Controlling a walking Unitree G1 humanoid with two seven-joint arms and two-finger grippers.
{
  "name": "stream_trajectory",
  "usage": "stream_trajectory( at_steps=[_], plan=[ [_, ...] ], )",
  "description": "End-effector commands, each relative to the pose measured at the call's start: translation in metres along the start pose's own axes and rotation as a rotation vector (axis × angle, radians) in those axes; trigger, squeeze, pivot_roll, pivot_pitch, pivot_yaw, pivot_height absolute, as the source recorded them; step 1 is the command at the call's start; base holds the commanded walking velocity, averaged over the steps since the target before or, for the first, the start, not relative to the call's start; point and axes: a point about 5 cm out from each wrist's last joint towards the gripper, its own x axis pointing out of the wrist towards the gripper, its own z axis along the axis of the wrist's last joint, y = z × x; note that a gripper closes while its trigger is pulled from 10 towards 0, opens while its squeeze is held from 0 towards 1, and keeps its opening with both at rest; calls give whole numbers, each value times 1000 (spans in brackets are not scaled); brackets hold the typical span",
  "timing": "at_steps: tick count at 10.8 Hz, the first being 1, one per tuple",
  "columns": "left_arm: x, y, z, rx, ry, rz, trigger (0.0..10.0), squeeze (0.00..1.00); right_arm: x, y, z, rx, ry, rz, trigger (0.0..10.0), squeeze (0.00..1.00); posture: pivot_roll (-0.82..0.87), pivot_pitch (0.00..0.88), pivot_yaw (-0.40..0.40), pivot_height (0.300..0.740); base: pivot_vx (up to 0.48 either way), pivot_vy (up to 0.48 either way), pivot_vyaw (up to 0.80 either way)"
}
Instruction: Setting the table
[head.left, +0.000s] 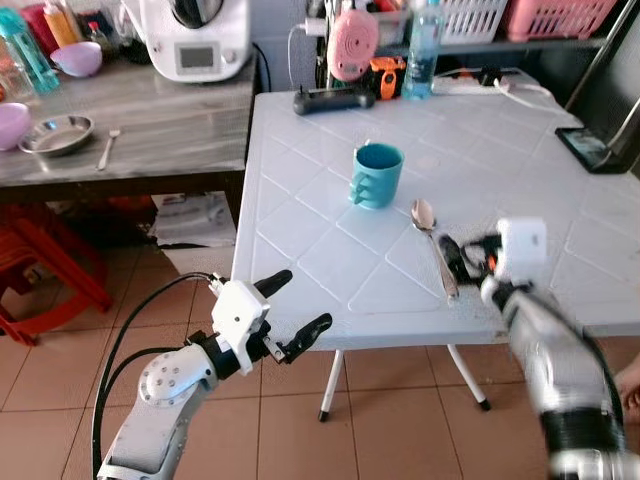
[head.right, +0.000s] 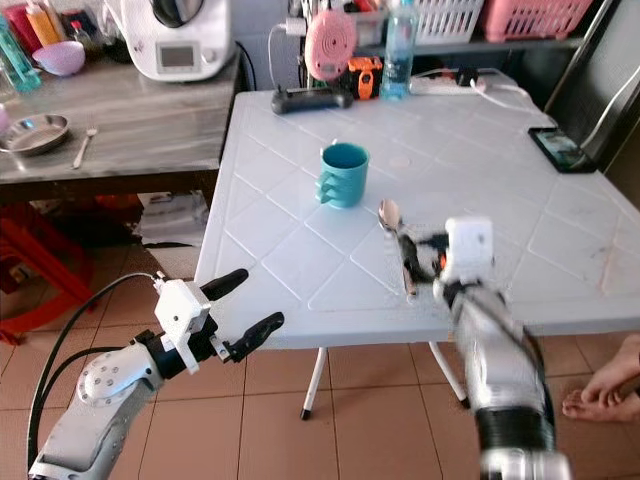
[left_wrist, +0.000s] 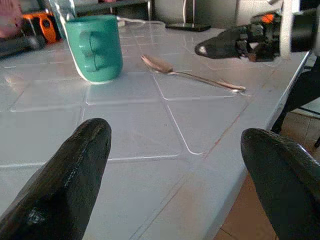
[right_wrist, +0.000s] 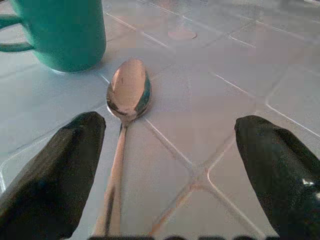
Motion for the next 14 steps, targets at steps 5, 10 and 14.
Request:
stream_trajectory(
  at_steps=[5,10,14],
  plan=[
    [-2,0,9,-3,-2,-61,10000,0,26,4,1,0,91,146,10000,0,76,126,62,740,0,0,0],
    [-5,0,4,2,14,-59,10000,0,36,13,-2,42,143,264,9569,0,91,125,63,740,0,0,0],
    [-5,-1,4,-3,14,-64,10000,0,43,23,-4,38,222,247,0,0,87,119,69,740,0,0,0]
  ],
)
